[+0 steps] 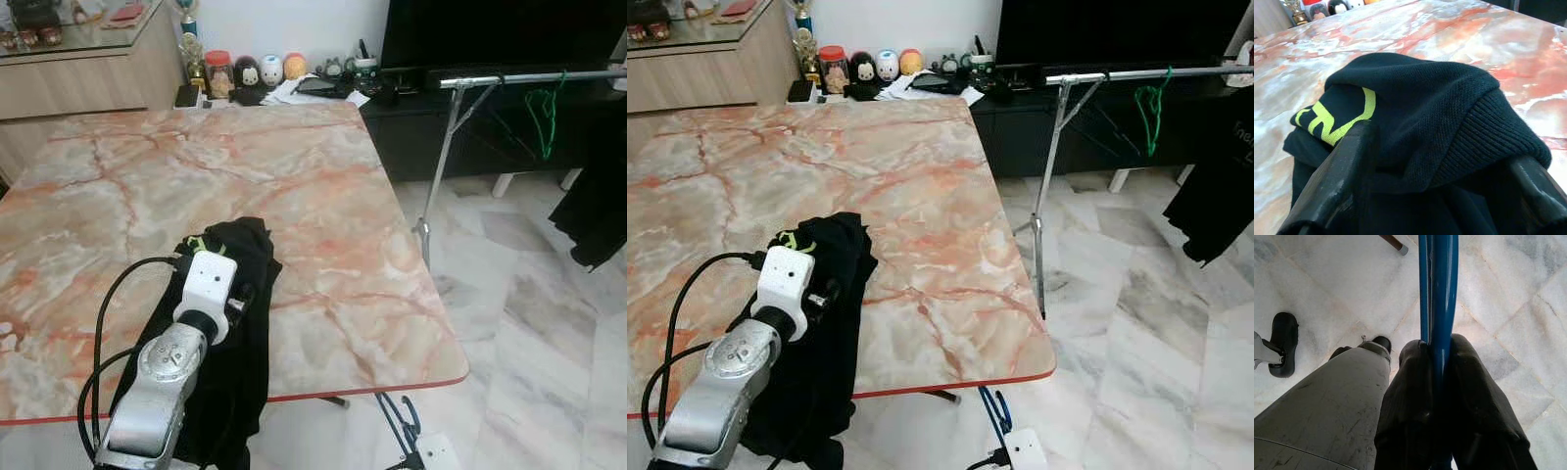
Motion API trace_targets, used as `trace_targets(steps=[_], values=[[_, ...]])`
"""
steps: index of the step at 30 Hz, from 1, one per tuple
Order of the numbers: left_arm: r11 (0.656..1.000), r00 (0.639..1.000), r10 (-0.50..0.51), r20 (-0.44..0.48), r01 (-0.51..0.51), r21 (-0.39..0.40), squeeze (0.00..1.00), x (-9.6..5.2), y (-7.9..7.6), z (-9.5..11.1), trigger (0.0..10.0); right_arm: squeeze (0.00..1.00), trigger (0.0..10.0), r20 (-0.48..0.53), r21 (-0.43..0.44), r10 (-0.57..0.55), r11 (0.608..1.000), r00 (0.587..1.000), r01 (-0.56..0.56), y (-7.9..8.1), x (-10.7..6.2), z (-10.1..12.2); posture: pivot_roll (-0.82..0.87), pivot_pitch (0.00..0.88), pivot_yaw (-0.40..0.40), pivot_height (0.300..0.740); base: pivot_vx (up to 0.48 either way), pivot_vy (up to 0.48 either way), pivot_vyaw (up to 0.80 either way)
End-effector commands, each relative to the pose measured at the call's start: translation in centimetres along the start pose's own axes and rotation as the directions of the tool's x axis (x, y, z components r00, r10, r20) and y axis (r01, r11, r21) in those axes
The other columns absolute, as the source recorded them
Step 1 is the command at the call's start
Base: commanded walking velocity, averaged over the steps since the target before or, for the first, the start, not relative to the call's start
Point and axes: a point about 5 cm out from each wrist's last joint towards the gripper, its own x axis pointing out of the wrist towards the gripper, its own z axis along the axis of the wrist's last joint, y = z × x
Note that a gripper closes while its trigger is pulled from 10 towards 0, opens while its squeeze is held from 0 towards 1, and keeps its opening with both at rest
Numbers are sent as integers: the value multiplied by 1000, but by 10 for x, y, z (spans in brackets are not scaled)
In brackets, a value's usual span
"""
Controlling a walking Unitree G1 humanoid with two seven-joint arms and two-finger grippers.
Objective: Hang hanger
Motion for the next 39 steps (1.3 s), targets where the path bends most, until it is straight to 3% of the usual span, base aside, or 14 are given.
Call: trace_targets(steps=[1, 39], values=[[1000, 1000, 9, 8, -9, 5, 0, -4, 1, 3, 10000, 0, 10000, 1, -7, -2, 1000, 1000, 2, -2, 0, 0, 8, 0, -19, 740, 0, 0, 0], [999, 1000, 19, 15, -18, -30, 0, -6, -2, 3, 10000, 0, 10000, 0, -11, 5, 1000, 1000, -5, -3, 0, 0, 13, 0, -25, 740, 0, 0, 0]])
